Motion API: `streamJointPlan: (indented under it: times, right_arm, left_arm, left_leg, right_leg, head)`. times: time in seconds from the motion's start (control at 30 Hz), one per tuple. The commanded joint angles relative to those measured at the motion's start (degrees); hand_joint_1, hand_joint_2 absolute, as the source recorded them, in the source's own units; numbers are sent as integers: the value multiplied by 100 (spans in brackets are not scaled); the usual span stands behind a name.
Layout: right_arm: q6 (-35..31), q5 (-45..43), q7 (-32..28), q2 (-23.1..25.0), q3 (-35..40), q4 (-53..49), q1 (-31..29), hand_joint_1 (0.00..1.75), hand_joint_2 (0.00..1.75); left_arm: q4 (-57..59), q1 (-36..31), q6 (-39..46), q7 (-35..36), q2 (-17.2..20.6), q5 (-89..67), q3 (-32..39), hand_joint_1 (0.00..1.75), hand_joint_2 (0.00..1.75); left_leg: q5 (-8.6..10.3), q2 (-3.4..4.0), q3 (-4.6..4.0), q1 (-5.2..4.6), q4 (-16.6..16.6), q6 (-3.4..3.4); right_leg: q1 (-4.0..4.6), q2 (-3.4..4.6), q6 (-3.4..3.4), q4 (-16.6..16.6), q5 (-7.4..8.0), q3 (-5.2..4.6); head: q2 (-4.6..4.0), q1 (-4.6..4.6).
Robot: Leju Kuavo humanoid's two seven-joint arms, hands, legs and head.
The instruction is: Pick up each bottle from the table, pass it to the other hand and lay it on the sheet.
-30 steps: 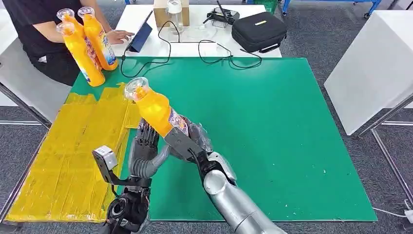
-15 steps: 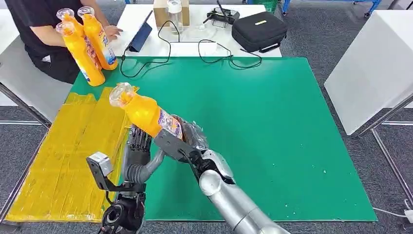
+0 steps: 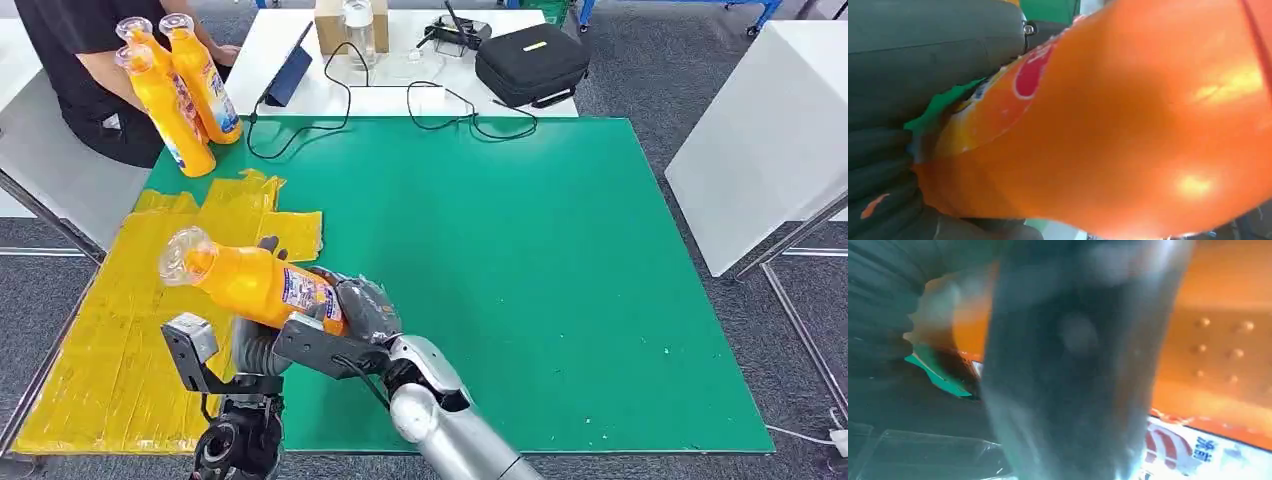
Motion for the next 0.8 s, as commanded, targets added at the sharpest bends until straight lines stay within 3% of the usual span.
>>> streamJointPlan:
  times: [0.03, 0.27, 0.43, 0.47, 0.5, 0.8]
  right_arm:
    - [185, 17, -76, -140, 519, -6, 108, 175, 175]
    - [327, -252, -214, -139, 1091, 57, 325, 175, 175]
    - [262, -603, -168, -130, 1455, 249, 232, 175, 175]
    - [206, -672, -152, -133, 1491, 318, 181, 175, 175]
    - [181, -716, -153, -133, 1487, 359, 154, 175, 175]
    - [-49, -1040, -185, -105, 1463, 738, -95, 175, 175]
  left_arm:
    - [127, -234, -4, 24, 89, -39, 46, 0, 175]
    - [197, -272, 7, -87, 249, 146, 230, 0, 175]
    - [145, -280, -80, -74, 319, 426, 211, 0, 175]
    - [173, -288, -89, -121, 322, 513, 197, 49, 175]
    - [187, -286, -94, -195, 321, 560, 196, 175, 175]
    - [435, -452, 32, -524, 285, 553, 224, 175, 175]
  left_leg:
    - [-1, -5, 12, 0, -5, 4]
    - [-8, 0, 45, 4, -19, 4]
    - [-2, 1, 16, 2, -9, 2]
    - [-7, 3, 39, 4, -15, 5]
    - [-3, -2, 26, 4, -12, 4]
    - [-1, -9, 40, 5, -19, 5]
  right_leg:
    - [4, -15, -11, -6, -3, 16]
    - [11, -15, -24, -19, -10, 47]
    - [5, -6, -11, -9, -2, 16]
    - [10, -10, -20, -16, -7, 39]
    - [8, -12, -16, -13, -4, 28]
    - [12, -25, -24, -20, -6, 45]
  head:
    - [0, 0]
    - [0, 0]
    - [0, -2]
    - [0, -2]
    - [0, 0]
    - [0, 0]
